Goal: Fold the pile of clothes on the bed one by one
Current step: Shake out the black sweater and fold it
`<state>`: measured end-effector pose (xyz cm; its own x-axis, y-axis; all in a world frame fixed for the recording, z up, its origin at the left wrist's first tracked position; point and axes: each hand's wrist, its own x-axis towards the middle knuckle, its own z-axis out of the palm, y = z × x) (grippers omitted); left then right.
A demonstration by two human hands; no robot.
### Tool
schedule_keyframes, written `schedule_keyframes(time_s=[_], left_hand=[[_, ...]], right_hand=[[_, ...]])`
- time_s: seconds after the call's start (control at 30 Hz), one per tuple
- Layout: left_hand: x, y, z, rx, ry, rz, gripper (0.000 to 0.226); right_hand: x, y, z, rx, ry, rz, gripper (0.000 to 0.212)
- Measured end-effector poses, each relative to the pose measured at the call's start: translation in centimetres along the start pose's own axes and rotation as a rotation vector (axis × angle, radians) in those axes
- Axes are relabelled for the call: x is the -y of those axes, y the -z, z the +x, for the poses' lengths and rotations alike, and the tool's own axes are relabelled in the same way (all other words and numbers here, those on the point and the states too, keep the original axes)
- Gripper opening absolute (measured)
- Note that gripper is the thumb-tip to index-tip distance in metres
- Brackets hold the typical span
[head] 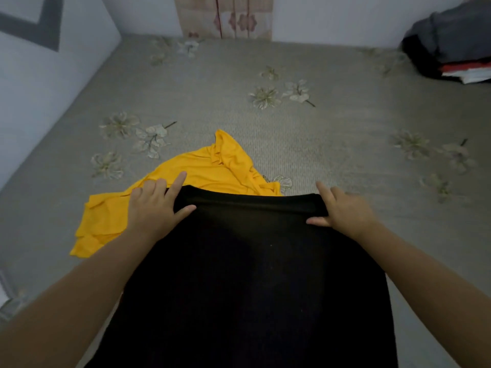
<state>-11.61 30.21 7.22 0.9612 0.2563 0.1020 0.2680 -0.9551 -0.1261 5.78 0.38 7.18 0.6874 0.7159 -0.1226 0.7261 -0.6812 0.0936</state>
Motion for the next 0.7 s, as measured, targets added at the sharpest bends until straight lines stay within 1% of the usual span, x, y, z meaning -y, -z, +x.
schedule_keyframes(time_s=[0.07,0.13,0.2,0.27,0.3,0.33,0.4,0.47,0.57,0.63,0.7], left_hand=[[0.9,-1.1,2.5,-0.042,-0.019,0.012,0.085],[1.8,-1.9,5.8,-0.119,-0.011,0.001,0.088],[2.7,-3.2,9.7,-0.169,0.03,-0.046,0.084],[2.8,-5.0,13.1,-0.147,0.098,-0.071,0.077],[2.4,-6.1,14.1,-0.12,0.126,-0.091,0.076],[1.6,-7.4,14.4,-0.088,0.145,-0.112,0.076],[-0.8,-10.5,13.2,0.022,0.158,-0.144,0.071],[-3.5,-13.5,10.4,0.129,0.155,-0.188,0.064],[-6.6,-16.5,5.5,0.232,0.167,-0.262,0.06],[-7.8,-18.1,2.6,0.324,0.188,-0.267,0.063],[-8.2,-19.3,0.6,0.36,0.19,-0.257,0.067]], right_hand=[[-0.7,-0.3,2.2,0.009,-0.022,-0.011,0.087],[-1.7,-0.1,5.4,-0.072,0.007,-0.05,0.089],[-2.8,-0.2,9.1,-0.144,-0.056,-0.077,0.088],[-3.1,-0.7,12.1,-0.216,-0.128,-0.025,0.086],[-2.8,-1.7,13.1,-0.25,-0.157,-0.019,0.086],[-2.1,-2.8,13.7,-0.242,-0.18,-0.023,0.084],[-0.1,-6.5,13.4,-0.158,-0.232,0.036,0.074],[2.4,-10.4,11.2,-0.116,-0.288,0.144,0.066],[5.5,-15.0,5.8,-0.084,-0.377,0.302,0.059],[6.5,-17.2,2.0,-0.033,-0.44,0.355,0.059],[6.4,-18.6,-1.0,-0.009,-0.447,0.374,0.067]])
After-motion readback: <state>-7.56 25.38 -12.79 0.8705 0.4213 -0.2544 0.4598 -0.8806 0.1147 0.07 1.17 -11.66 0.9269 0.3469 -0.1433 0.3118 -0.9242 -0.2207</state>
